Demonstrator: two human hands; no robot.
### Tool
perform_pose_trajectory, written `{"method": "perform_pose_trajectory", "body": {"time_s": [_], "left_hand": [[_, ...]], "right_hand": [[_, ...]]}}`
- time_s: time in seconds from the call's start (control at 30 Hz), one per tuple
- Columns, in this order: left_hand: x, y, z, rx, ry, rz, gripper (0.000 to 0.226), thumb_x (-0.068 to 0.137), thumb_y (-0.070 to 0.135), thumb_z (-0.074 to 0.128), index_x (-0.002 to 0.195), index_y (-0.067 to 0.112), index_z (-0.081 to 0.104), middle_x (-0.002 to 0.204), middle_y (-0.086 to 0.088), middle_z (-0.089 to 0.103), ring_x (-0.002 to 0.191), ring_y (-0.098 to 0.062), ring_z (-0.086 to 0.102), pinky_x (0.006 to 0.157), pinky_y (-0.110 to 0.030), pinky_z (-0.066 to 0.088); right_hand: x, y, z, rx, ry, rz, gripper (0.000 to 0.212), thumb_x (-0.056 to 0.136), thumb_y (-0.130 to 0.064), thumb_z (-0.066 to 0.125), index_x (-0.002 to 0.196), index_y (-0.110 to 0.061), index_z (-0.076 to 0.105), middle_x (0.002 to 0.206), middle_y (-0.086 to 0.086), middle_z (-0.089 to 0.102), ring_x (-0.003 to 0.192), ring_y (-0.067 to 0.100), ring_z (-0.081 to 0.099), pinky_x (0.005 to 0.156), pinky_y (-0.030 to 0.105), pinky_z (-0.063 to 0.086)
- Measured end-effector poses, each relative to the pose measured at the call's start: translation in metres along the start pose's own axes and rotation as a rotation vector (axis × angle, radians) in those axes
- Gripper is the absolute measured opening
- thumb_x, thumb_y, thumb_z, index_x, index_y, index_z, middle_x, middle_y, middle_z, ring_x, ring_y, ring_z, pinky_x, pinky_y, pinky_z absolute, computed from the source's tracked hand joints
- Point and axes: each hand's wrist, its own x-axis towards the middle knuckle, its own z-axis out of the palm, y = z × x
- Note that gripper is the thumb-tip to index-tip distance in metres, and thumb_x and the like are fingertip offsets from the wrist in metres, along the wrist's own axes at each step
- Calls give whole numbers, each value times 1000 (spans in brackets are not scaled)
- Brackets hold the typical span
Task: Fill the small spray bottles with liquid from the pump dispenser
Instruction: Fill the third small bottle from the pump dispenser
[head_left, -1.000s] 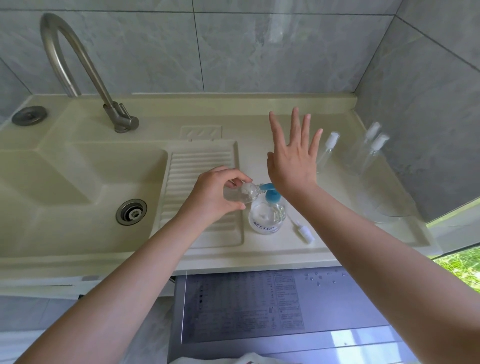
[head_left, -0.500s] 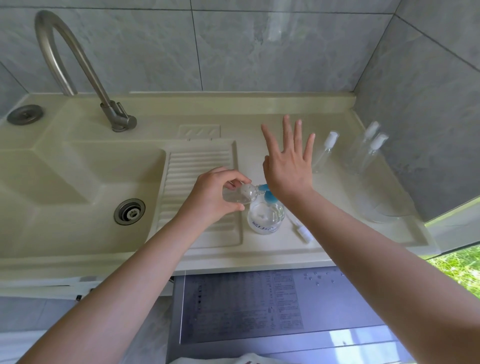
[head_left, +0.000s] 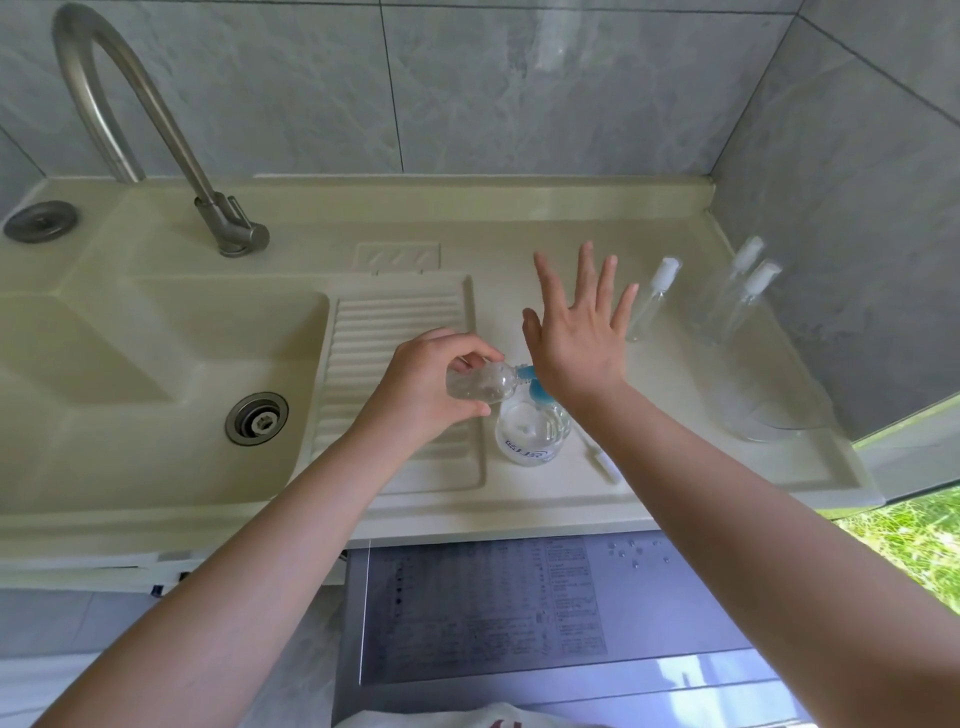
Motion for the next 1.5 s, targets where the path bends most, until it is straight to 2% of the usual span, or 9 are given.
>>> {"method": "perform_pose_trajectory", "body": {"time_s": [0.13, 0.27, 0.4, 0.63, 0.77, 0.93, 1.2, 1.4, 1.5], "left_hand": [[0, -1, 0, -3, 0, -3, 54, 55, 5, 91, 102, 26, 74, 95, 8, 64, 86, -5, 61, 73, 0, 36], [-2, -2, -1, -4, 6, -3, 54, 56, 8, 92, 102, 28, 73, 97, 9, 65, 87, -3, 61, 75, 0, 37], [-2, -1, -2, -5, -2, -9, 53, 57, 7, 91, 104, 26, 73, 98, 9, 64, 88, -1, 60, 74, 1, 36], [-3, 1, -2, -5, -11, -10, 52, 58, 8, 91, 103, 27, 73, 99, 9, 64, 88, -3, 60, 74, 1, 37], [-3, 0, -2, -4, -8, -10, 53, 58, 8, 91, 104, 27, 73, 99, 9, 64, 89, -4, 61, 74, 1, 36], [-2, -2, -2, 21, -6, -6, 53, 56, 7, 92, 103, 26, 74, 98, 8, 64, 88, -8, 62, 75, -1, 38], [-2, -1, -3, 14, -2, 7, 53, 56, 8, 92, 103, 26, 74, 99, 6, 66, 89, -9, 63, 78, -3, 41], [-2, -1, -3, 16, -5, 1, 53, 56, 6, 92, 103, 24, 74, 98, 7, 65, 88, -9, 62, 76, -1, 39], [-1, -2, -3, 4, -1, 9, 53, 56, 5, 92, 102, 24, 74, 98, 4, 65, 88, -9, 62, 77, -2, 39]], "right_hand": [[0, 2, -1, -26, 26, -12, 65, 104, -43, 37, 160, -30, 8, 166, 18, -11, 152, 41, -13, 120, 61, -6], [11, 1, -11, 11, 99, -13, 66, 104, -40, 41, 160, -29, 9, 166, 19, -8, 152, 41, -10, 120, 62, -4], [13, 2, -2, -28, 57, -25, 64, 104, -40, 39, 160, -30, 11, 167, 17, -8, 152, 40, -11, 120, 62, -6], [13, 6, -5, -71, 218, -98, 61, 101, -31, 45, 158, -25, 24, 166, 17, 11, 152, 44, 4, 120, 65, 5], [12, 0, -5, -78, 183, -77, 65, 102, -33, 45, 160, -28, 16, 167, 18, 2, 152, 43, -3, 120, 64, 0], [7, 1, 6, -79, 132, -14, 59, 104, -31, 40, 159, -27, 19, 167, 17, 6, 152, 44, 0, 120, 64, 2], [15, -1, -10, -70, 151, -62, 64, 103, -31, 42, 160, -29, 13, 167, 17, 0, 153, 42, -7, 120, 63, -4], [7, 1, 2, -84, 23, 14, 62, 106, -35, 35, 160, -30, 6, 167, 16, -6, 152, 41, -11, 120, 62, -5], [11, 1, -8, -94, 90, -30, 64, 105, -35, 37, 160, -30, 5, 167, 15, -5, 152, 41, -10, 120, 62, -4]]}}
